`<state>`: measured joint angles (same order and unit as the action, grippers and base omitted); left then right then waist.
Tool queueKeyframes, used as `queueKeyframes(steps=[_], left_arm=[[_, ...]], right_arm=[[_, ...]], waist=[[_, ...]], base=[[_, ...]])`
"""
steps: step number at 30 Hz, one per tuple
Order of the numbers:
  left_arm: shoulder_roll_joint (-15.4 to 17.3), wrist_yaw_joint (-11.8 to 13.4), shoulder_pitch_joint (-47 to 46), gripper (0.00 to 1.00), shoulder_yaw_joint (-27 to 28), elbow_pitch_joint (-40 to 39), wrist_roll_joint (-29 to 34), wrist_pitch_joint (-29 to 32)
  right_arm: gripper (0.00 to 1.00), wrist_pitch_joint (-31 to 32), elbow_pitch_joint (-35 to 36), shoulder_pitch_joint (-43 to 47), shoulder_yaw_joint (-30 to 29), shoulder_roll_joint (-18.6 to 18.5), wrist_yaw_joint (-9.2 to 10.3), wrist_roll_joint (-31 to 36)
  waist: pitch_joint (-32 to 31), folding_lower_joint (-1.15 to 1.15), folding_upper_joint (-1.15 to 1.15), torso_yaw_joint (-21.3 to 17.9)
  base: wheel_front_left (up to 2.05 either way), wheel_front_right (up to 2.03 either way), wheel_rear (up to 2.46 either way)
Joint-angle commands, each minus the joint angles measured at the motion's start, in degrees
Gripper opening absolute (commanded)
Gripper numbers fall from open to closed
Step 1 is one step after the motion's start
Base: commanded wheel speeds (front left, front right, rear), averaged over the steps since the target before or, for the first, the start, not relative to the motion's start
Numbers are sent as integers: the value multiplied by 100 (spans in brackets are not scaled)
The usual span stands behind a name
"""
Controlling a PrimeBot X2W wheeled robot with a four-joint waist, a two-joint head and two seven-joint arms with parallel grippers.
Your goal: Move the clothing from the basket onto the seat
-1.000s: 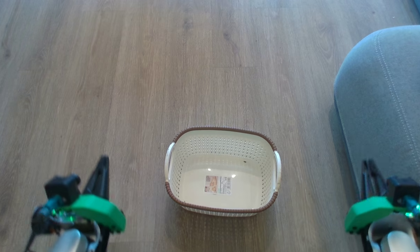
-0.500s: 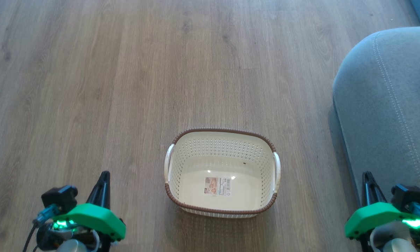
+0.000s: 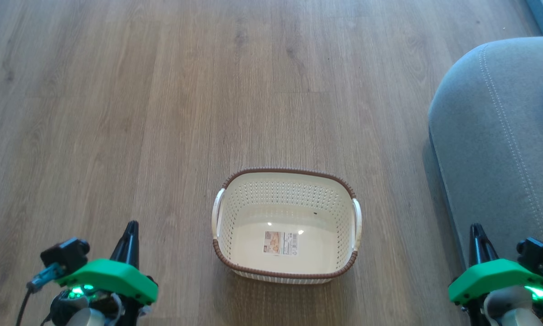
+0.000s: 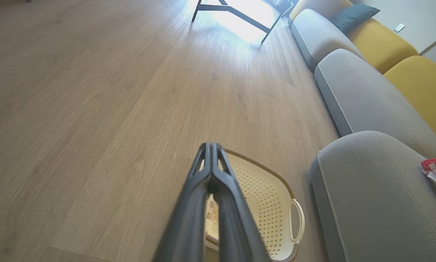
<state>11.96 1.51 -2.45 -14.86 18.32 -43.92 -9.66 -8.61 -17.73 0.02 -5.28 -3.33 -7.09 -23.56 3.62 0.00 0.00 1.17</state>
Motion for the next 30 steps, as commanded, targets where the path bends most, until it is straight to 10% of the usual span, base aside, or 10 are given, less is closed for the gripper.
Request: queueKeyframes(steps=[1, 30], left_arm=[[18, -60, -273, 0, 179, -203, -124, 23], [-254, -315, -302, 0, 762, -272, -1561, 497]], right_arm=[[0, 48, 198, -235, -16, -14, -9, -183], [0, 492, 250, -352, -50, 4, -19, -2210]], waist=[[-5, 0, 0, -1], [-108, 0, 0, -37]], base=[[0, 0, 0], [0, 0, 0]])
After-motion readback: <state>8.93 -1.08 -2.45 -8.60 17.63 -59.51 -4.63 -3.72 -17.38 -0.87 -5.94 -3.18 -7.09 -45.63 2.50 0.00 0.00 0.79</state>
